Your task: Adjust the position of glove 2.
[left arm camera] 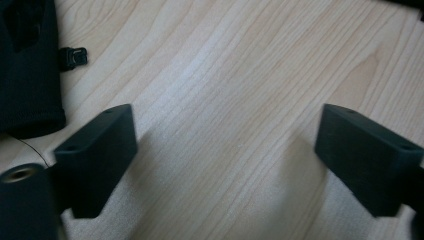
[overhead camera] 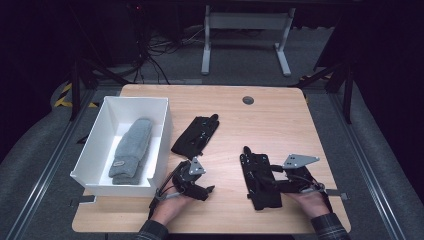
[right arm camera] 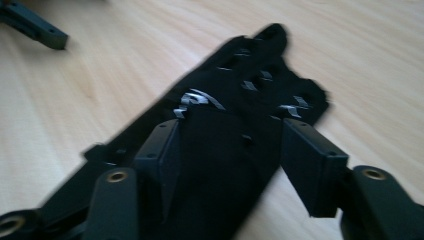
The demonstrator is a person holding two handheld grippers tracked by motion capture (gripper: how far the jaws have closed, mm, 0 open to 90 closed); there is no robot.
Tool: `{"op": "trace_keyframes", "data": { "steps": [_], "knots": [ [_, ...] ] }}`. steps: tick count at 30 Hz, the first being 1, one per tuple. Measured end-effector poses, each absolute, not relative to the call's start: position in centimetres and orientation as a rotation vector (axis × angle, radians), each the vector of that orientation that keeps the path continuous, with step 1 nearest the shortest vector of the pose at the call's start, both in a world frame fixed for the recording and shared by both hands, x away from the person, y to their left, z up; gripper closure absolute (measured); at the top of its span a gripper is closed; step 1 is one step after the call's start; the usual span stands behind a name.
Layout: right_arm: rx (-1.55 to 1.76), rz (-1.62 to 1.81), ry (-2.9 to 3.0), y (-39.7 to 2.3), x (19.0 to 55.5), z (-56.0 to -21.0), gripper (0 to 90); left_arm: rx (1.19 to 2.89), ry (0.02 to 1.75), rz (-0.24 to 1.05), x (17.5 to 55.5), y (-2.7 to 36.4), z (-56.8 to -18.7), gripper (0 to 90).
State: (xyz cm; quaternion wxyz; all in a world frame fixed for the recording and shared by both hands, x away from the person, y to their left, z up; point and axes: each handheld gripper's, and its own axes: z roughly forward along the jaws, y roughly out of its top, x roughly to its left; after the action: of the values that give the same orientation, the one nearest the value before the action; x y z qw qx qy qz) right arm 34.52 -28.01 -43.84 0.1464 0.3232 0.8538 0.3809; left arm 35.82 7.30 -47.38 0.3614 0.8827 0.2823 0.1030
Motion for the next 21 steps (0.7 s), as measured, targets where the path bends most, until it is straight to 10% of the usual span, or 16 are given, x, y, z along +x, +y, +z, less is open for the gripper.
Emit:
{"op": "trace_keyframes", "data": {
  "steps": [16, 21],
  "knots": [
    [1.161, 1.029, 2.246, -34.1, 36.8, -45.9, 22.3, 2.267, 0.813, 0.306, 37.1, 5.3, -45.3, 84.0],
    [1.195, 1.012, 2.219, -34.6, 37.0, -46.3, 20.1, 2.276, 0.840, 0.310, 38.4, 4.6, -44.7, 90.0]
  ]
}}
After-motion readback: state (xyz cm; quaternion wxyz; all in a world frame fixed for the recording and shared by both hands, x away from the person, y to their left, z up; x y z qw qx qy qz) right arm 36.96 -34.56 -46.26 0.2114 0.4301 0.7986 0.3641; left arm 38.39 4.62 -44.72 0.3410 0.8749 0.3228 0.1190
